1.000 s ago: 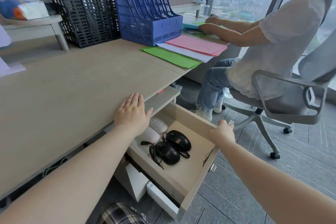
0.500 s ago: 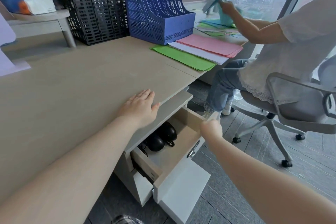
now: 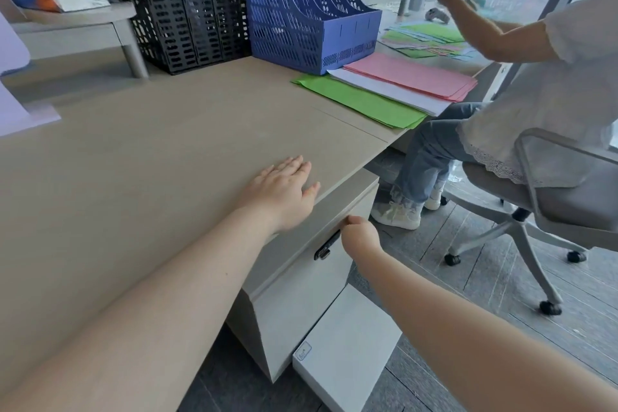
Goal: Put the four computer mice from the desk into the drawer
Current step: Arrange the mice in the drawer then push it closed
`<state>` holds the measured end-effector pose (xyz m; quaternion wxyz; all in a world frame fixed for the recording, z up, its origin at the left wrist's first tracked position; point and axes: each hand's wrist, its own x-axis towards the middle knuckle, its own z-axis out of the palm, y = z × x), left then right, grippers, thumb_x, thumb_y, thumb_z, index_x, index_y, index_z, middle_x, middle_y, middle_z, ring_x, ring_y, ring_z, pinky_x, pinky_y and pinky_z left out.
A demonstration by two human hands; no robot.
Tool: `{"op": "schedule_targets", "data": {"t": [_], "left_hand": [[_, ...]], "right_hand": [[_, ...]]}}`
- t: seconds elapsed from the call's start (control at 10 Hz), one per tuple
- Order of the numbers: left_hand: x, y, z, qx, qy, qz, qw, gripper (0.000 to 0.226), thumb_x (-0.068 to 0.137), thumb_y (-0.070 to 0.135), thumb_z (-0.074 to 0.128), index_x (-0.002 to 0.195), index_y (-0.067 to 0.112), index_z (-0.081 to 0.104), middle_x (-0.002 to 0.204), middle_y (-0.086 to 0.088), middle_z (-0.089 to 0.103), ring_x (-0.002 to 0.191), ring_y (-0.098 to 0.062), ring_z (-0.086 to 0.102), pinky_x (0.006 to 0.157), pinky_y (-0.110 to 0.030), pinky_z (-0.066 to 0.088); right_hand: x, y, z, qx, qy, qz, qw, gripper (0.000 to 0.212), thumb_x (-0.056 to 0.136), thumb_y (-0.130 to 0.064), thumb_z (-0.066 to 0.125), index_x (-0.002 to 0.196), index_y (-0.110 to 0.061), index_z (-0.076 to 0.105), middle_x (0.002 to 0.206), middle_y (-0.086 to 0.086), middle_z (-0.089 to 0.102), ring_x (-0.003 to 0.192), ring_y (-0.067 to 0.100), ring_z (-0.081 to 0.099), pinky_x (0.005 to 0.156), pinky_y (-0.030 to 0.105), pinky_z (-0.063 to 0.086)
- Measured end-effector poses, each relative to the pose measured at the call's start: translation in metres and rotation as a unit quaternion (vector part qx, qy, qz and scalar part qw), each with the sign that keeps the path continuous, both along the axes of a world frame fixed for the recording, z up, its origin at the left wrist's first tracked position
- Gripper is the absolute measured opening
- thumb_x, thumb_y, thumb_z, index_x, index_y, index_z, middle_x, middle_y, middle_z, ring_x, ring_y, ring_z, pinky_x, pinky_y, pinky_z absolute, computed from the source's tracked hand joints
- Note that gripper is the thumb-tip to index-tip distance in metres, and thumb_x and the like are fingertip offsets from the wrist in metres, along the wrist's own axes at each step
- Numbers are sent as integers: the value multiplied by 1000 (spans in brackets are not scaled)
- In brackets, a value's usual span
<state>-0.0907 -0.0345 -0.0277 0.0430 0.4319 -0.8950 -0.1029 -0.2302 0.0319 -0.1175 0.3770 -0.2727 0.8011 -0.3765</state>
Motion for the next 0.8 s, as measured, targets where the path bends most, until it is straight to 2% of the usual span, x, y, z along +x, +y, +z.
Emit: {"op": "schedule_targets", "data": {"t": [0.1, 0.2, 0.3, 0.4, 0.5, 0.6, 0.7, 0.8], "left_hand": [[-1, -1, 1, -3, -1, -4, 1000, 58, 100, 43, 24, 152, 20, 16, 163, 4, 8, 149, -9, 5, 122, -32, 5], [-2, -1, 1, -3, -1, -3, 1000, 57, 100, 42, 24, 152, 20, 16, 163, 4, 8, 149, -9, 5, 121, -33, 5], [-2, 0, 0, -9, -7, 0, 1000, 58, 100, 42, 24, 152, 20, 17, 163, 4, 8, 149, -10, 5, 121, -32, 4], [-2, 1, 1, -8, -8, 1, 1000, 58, 100, 42, 23, 152, 20, 16, 163, 4, 8, 149, -9, 5, 121, -32, 4], [-1, 3, 2, -8, -7, 4, 1000, 58, 100, 42, 23, 152, 19, 16, 163, 5, 8, 149, -9, 5, 121, -31, 5], [1, 5, 3, -10, -4, 1, 1000, 57, 100, 42, 23, 152, 19, 17, 163, 4, 10, 149, -9, 6, 122, -31, 5], [3, 7, 3, 1, 2, 1, 1000, 57, 100, 42, 23, 152, 19, 18, 162, 5, 10, 149, -8, 6, 121, -30, 5], [3, 7, 4, -5, 18, 5, 1000, 57, 100, 41, 23, 152, 19, 19, 162, 4, 11, 149, -8, 7, 121, -30, 5]], "right_hand": [[-3, -7, -5, 2, 26, 2, 1000, 23, 87, 4, 34, 85, -10, 52, 65, 2, 42, 67, 21, 41, 55, 26, 30], [-6, -11, -5, 28, 65, 11, 997, 25, 90, 0, 38, 73, -14, 49, 65, -2, 41, 77, 21, 45, 61, 24, 35], [-5, -16, -5, 41, 98, 20, 994, 34, 90, 2, 36, 60, -14, 38, 63, 1, 39, 72, 24, 45, 50, 24, 30], [-4, -15, -4, 58, 117, 34, 991, 33, 92, -1, 36, 63, -14, 40, 64, 0, 39, 79, 25, 46, 62, 28, 35], [-9, -11, -1, 93, 124, 97, 983, 31, 95, -3, 34, 116, -7, 57, 85, 7, 57, 96, 29, 55, 77, 33, 43], [-20, 4, 9, 107, 132, 138, 976, 51, 95, -1, 34, 145, -9, 37, 141, 14, 50, 125, 32, 51, 104, 36, 44], [-38, 20, 16, 128, 167, 166, 964, 41, 94, -8, 40, 133, -5, 52, 134, 18, 56, 119, 31, 55, 98, 34, 43], [-56, 57, 43, 149, 163, 196, 956, 34, 95, -8, 45, 124, -1, 61, 98, 11, 64, 83, 21, 56, 73, 19, 45]]}}
